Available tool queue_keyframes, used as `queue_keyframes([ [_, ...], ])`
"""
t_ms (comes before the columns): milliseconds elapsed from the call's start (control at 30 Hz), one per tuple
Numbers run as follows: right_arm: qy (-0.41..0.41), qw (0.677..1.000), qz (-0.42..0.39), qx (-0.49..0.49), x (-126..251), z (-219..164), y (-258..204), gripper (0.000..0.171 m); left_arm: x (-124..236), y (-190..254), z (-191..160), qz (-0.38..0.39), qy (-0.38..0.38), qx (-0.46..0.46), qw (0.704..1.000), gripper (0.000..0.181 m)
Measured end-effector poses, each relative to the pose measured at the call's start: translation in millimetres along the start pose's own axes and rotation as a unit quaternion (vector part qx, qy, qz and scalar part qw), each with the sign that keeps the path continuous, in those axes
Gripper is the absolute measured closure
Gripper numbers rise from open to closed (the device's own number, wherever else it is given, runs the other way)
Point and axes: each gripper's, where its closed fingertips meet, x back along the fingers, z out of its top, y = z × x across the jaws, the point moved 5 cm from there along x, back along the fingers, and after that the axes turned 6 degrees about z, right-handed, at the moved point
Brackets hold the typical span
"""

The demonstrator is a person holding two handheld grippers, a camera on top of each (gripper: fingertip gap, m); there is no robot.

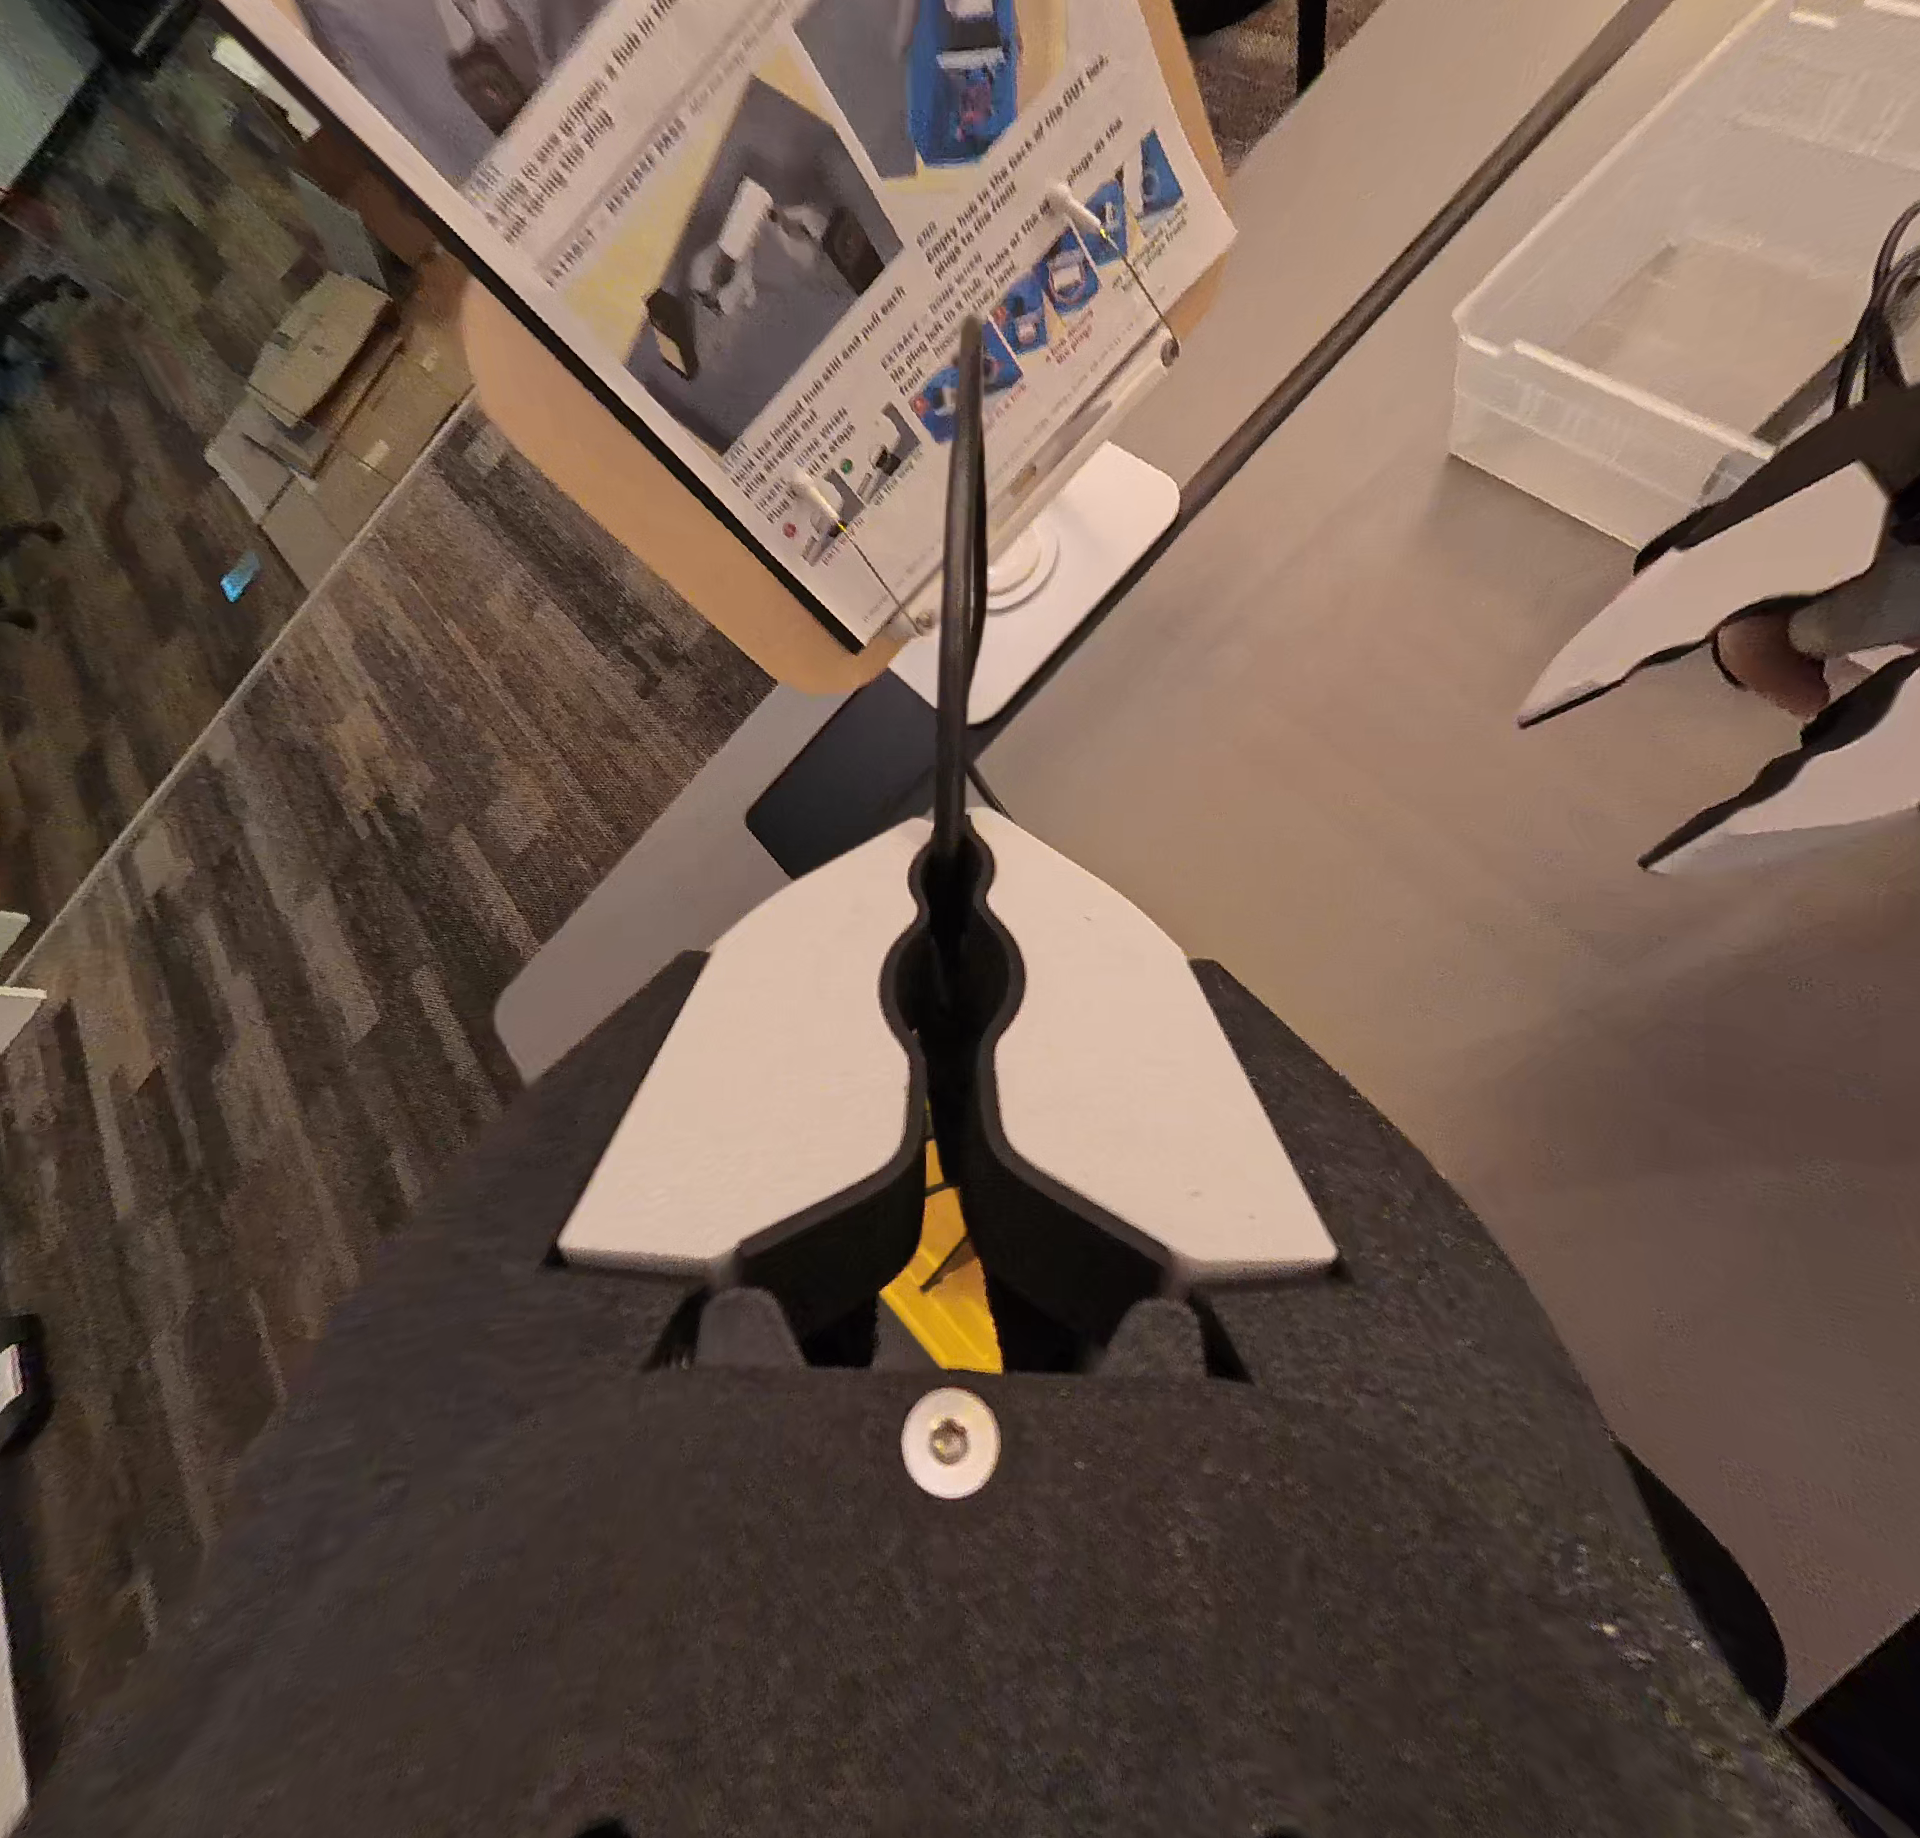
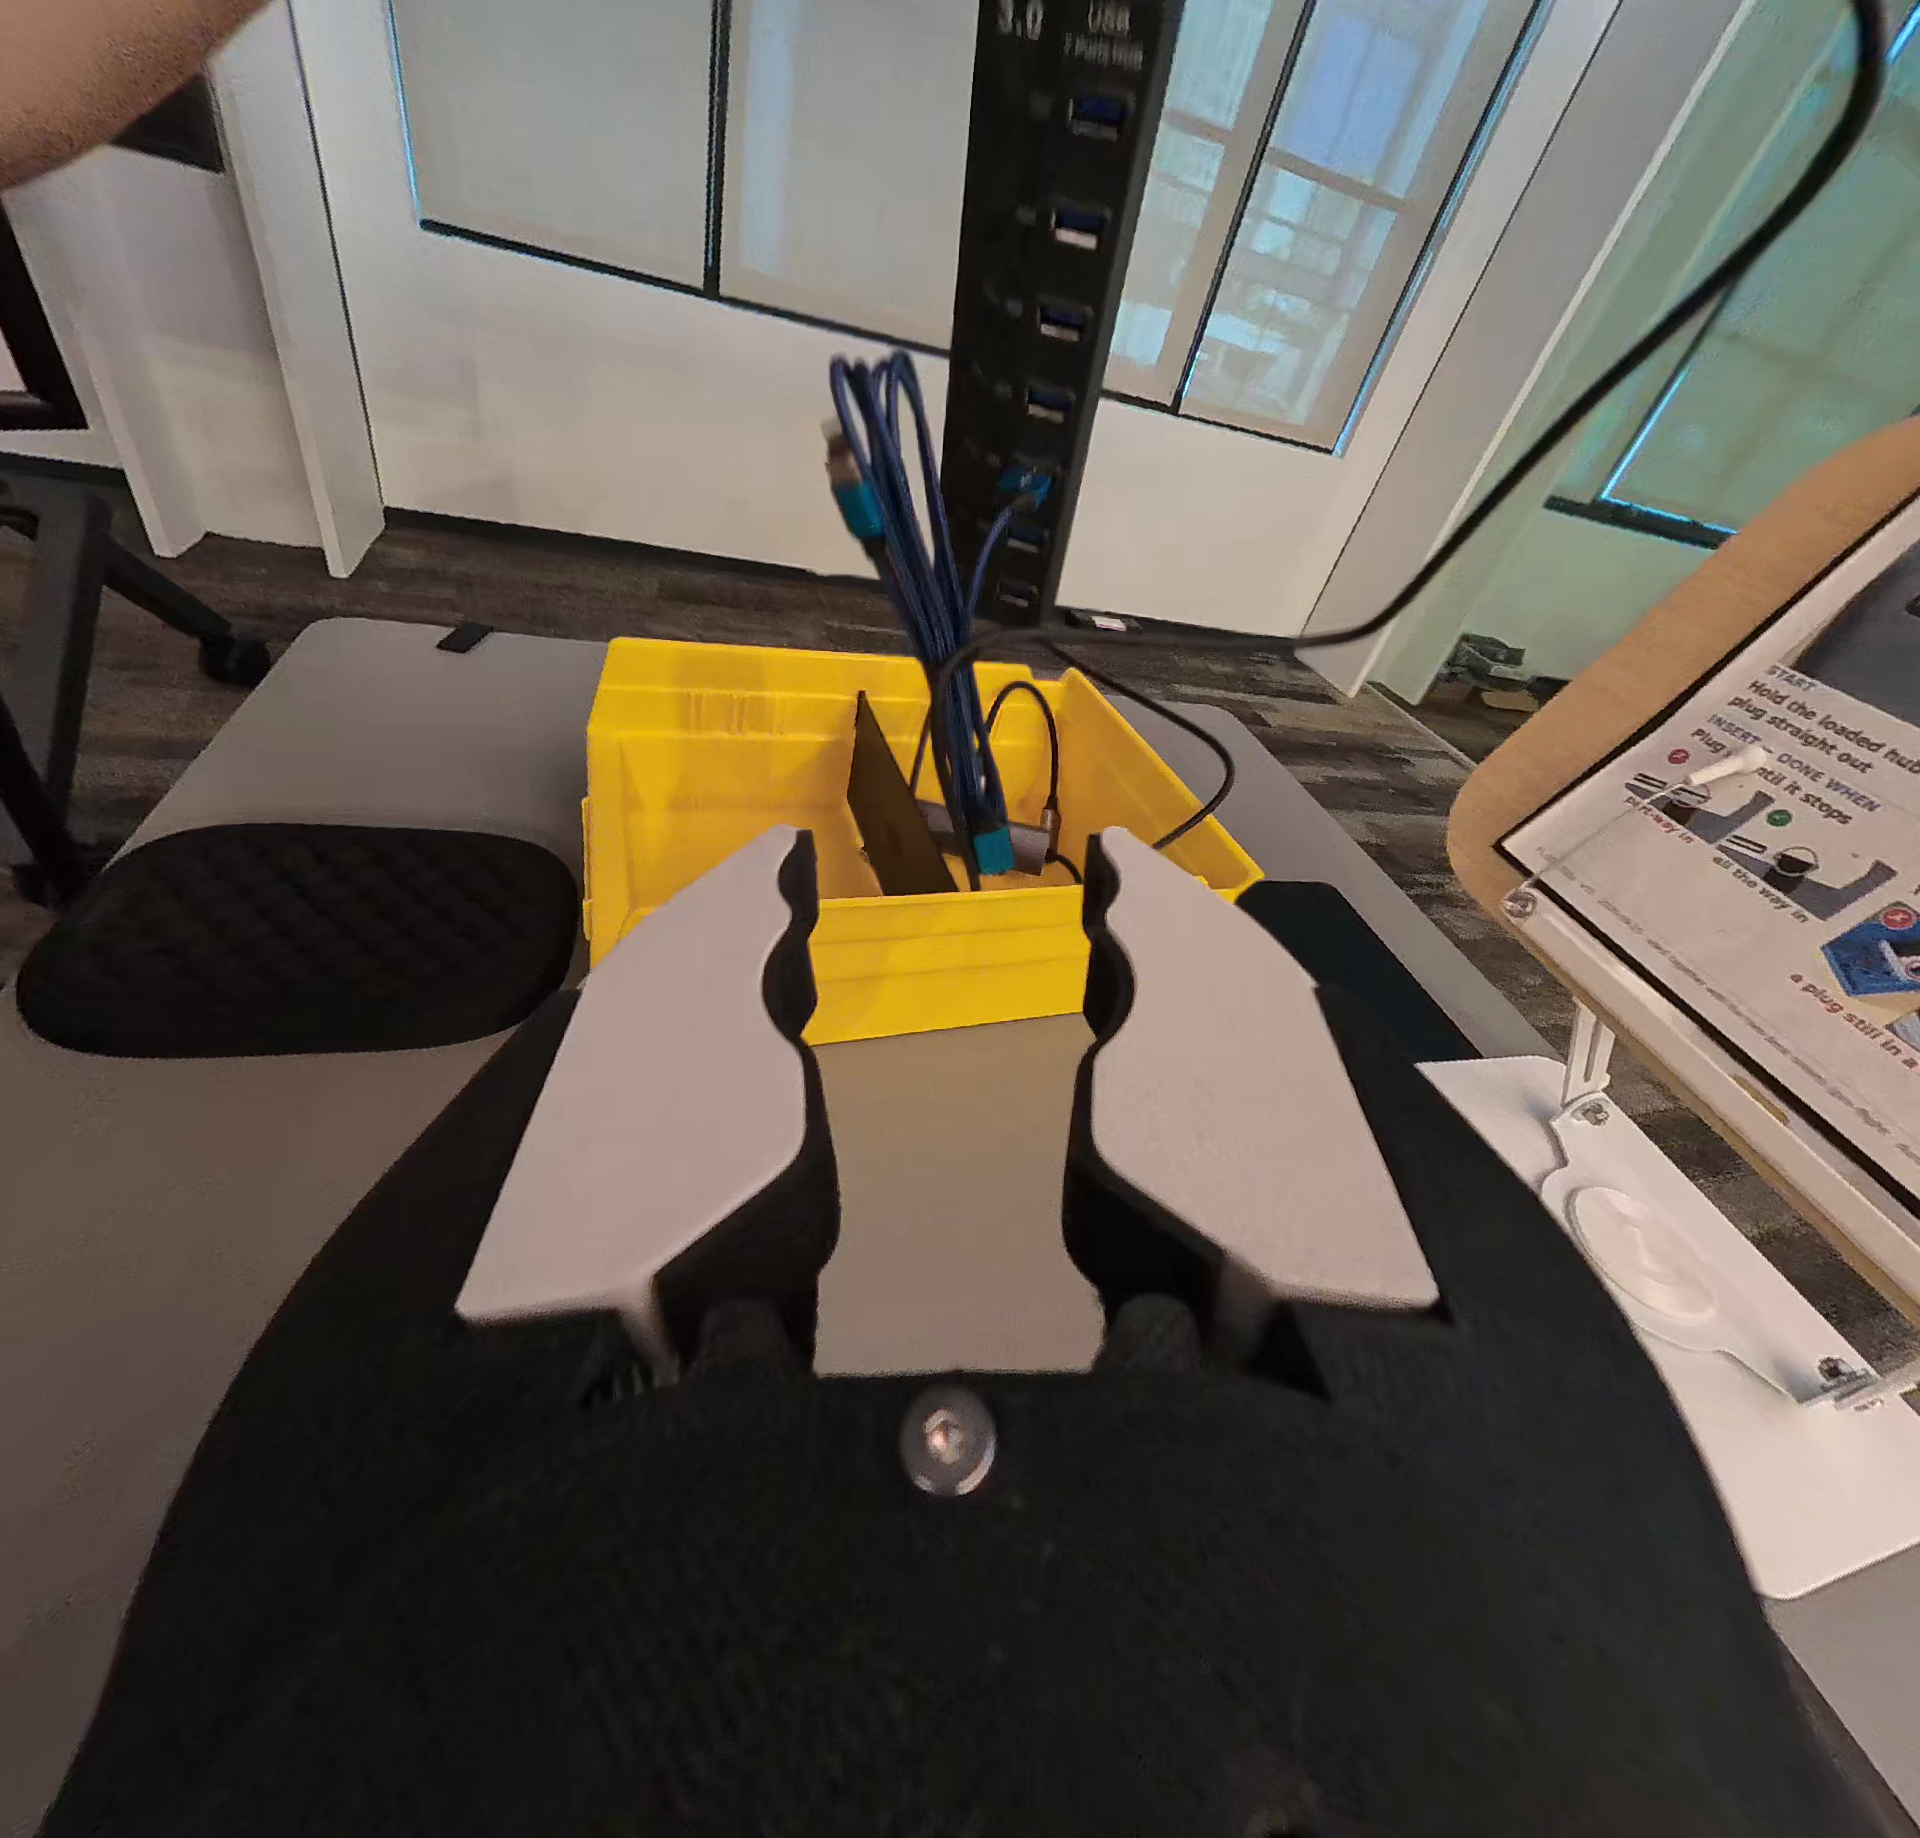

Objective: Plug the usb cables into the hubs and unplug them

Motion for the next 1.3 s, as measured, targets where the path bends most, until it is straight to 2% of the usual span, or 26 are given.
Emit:
queue_keyframes([
  [200,-0.005,1.000,-0.008,-0.017,10.4,-2.7,8.6,0.121,36.8,-27.5,54.0,0.015,0.028,0.024,0.999,0.181],
  [367,0.005,1.000,-0.022,0.000,20.4,7.5,10.2,0.121,64.6,-28.8,100.7,0.015,0.046,0.031,0.998,0.181],
  [533,0.009,0.999,-0.039,0.029,33.0,21.5,9.1,0.121,77.1,-10.7,142.7,0.018,0.057,0.003,0.998,0.181],
  [633,0.032,0.997,-0.055,0.032,41.3,35.0,7.3,0.121,79.0,5.7,164.1,-0.007,0.066,0.013,0.998,0.181],
  [800,0.062,0.985,-0.154,0.057,52.5,56.1,9.1,0.105,68.8,43.8,178.9,-0.035,0.054,-0.004,0.998,0.181],
  [933,0.047,0.975,-0.204,0.071,50.5,58.7,13.0,0.105,61.3,79.3,186.9,-0.085,0.060,-0.006,0.995,0.181],
  [967,0.040,0.976,-0.205,0.068,49.2,57.9,12.6,0.107,59.0,86.9,187.2,-0.088,0.058,-0.015,0.994,0.181],
  [1067,0.050,0.979,-0.186,0.072,52.4,61.9,3.5,0.158,50.5,105.4,184.1,-0.101,0.052,-0.031,0.993,0.181],
  [1200,0.031,0.978,-0.200,0.053,59.6,57.8,10.1,0.161,41.4,109.8,175.4,-0.096,0.050,-0.025,0.994,0.181],
  [1300,0.018,0.988,-0.156,0.014,59.2,49.9,13.3,0.161,32.2,105.7,161.4,-0.073,0.035,-0.031,0.996,0.181],
])
